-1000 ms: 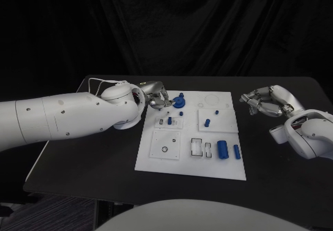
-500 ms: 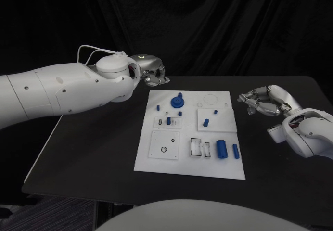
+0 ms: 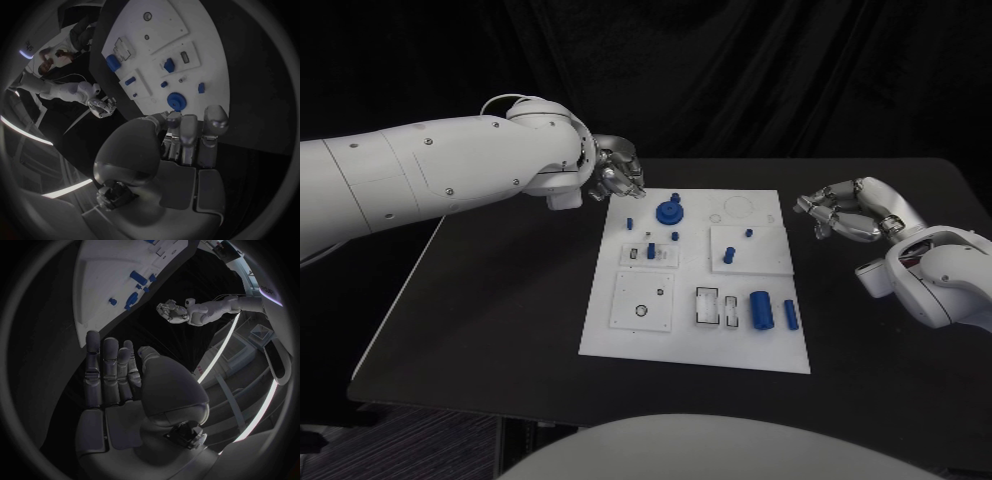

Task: Assemble the parts on the task board

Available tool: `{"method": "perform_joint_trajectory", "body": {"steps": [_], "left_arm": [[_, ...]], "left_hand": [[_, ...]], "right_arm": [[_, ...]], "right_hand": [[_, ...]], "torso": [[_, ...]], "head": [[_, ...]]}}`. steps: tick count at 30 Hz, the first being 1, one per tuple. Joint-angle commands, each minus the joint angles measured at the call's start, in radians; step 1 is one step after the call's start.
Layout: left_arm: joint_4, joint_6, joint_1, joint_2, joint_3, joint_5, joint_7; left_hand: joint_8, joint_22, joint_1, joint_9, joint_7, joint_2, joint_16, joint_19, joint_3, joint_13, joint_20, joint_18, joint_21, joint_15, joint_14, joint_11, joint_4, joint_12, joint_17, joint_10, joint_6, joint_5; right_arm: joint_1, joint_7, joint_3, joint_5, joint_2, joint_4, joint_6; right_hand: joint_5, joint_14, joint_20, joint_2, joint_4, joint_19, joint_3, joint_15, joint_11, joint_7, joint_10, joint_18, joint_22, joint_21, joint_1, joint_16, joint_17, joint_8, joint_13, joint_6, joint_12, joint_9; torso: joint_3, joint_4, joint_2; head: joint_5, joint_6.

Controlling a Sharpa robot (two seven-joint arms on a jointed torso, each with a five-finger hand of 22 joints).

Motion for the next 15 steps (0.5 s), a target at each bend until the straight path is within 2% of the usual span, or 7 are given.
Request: {"method": "perform_joint_trajectory", "body": {"steps": [1,3,4,5,6,10,15], "left_arm": [[0.002,0.081,0.003,0.001,0.001,0.103,0.029],[0.003,0.09,0.003,0.001,0.001,0.107,0.036],[0.004,0.086,0.003,0.0,0.001,0.109,0.042],[0.006,0.075,0.002,-0.001,0.001,0.111,0.053],[0.006,0.068,0.002,-0.002,0.001,0.112,0.061],[0.008,0.049,0.002,-0.007,0.001,0.113,0.087],[0.005,0.057,0.001,-0.011,0.001,0.114,0.11]], "left_hand": [[0.012,-0.077,-0.033,-0.017,-0.003,-0.007,-0.194,-0.12,-0.027,-0.1,0.004,0.032,-0.144,0.005,-0.235,0.003,0.065,-0.189,-0.166,-0.202,-0.038,-0.051],[0.002,-0.207,-0.109,-0.08,0.018,-0.011,-0.401,-0.268,-0.08,-0.204,0.021,0.06,-0.372,0.033,-0.349,0.031,0.138,-0.296,-0.315,-0.229,-0.068,-0.021],[-0.002,-0.221,-0.133,-0.095,0.02,-0.006,-0.447,-0.274,-0.09,-0.226,0.023,0.061,-0.395,0.04,-0.366,0.041,0.132,-0.316,-0.343,-0.23,-0.066,-0.022],[0.001,-0.287,-0.144,-0.165,0.012,-0.018,-0.594,-0.271,-0.101,-0.311,0.05,0.058,-0.486,0.064,-0.338,0.054,0.138,-0.364,-0.47,-0.172,0.002,0.036],[-0.012,-0.317,-0.135,-0.22,0.01,-0.015,-0.659,-0.238,-0.098,-0.365,0.066,0.058,-0.52,0.057,-0.288,0.055,0.143,-0.394,-0.541,-0.146,0.017,0.039],[-0.044,-0.433,-0.151,-0.352,0.043,-0.033,-0.839,-0.254,-0.14,-0.517,0.069,0.063,-0.684,0.08,-0.274,0.055,0.137,-0.492,-0.708,-0.129,0.071,0.052],[-0.055,-0.533,-0.106,-0.448,0.022,-0.012,-0.91,-0.233,-0.17,-0.623,0.08,0.063,-0.815,0.088,-0.229,0.062,0.117,-0.502,-0.8,-0.107,0.059,0.056]], "right_arm": [[-0.002,-0.016,0.001,-0.007,0.001,-0.002,0.009],[-0.002,-0.014,0.001,-0.007,0.001,-0.002,0.009],[-0.002,-0.014,0.001,-0.007,0.001,-0.002,0.009],[-0.002,-0.013,0.001,-0.007,0.001,-0.002,0.008],[-0.002,-0.013,0.001,-0.007,0.001,-0.002,0.008],[-0.002,-0.011,0.001,-0.007,0.0,-0.002,0.008],[-0.002,-0.01,0.001,-0.007,0.001,-0.003,0.008]], "right_hand": [[0.002,0.006,0.0,0.001,0.001,0.007,0.007,0.001,0.0,-0.006,0.007,0.011,0.002,-0.005,0.009,0.003,-0.002,0.006,-0.002,0.0,0.003,-0.001],[0.002,0.006,0.0,0.001,0.001,0.007,0.007,0.001,0.0,-0.006,0.007,0.011,0.002,-0.005,0.009,0.003,-0.002,0.006,-0.002,0.0,0.003,-0.001],[0.002,0.006,0.0,0.001,0.0,0.007,0.007,0.001,0.0,-0.006,0.007,0.011,0.002,-0.005,0.009,0.001,-0.004,0.007,-0.002,0.0,0.003,-0.001],[0.002,0.006,0.0,0.001,0.0,0.008,0.008,0.001,0.0,-0.006,0.008,0.011,0.002,-0.005,0.009,0.002,-0.004,0.007,-0.001,0.0,0.004,-0.001],[0.002,0.006,0.0,0.001,0.0,0.008,0.008,0.001,0.0,-0.006,0.008,0.011,0.002,-0.005,0.009,0.002,-0.004,0.007,-0.001,0.0,0.004,-0.001],[0.003,0.006,0.0,0.001,-0.001,0.009,0.009,0.001,0.0,-0.007,0.007,0.011,0.002,-0.005,0.011,0.0,-0.006,0.007,-0.004,0.001,0.003,-0.001],[0.004,0.01,-0.001,0.0,-0.001,0.012,0.012,-0.001,-0.002,-0.008,0.01,0.012,0.002,-0.006,0.014,0.001,-0.006,0.007,-0.006,0.001,0.004,-0.001]], "torso": [[-0.001,0.0008,0.002],[-0.0025,0.0006,0.002],[-0.0028,0.0001,0.003],[-0.0035,0.0009,0.003],[-0.0036,0.001,0.004],[-0.0021,-0.0011,0.002],[-0.0026,-0.0005,0.002]], "head": [[-0.001,0.0],[-0.001,0.0],[-0.001,0.0],[-0.002,0.0],[-0.004,0.0],[-0.004,0.0],[-0.001,0.0]]}}
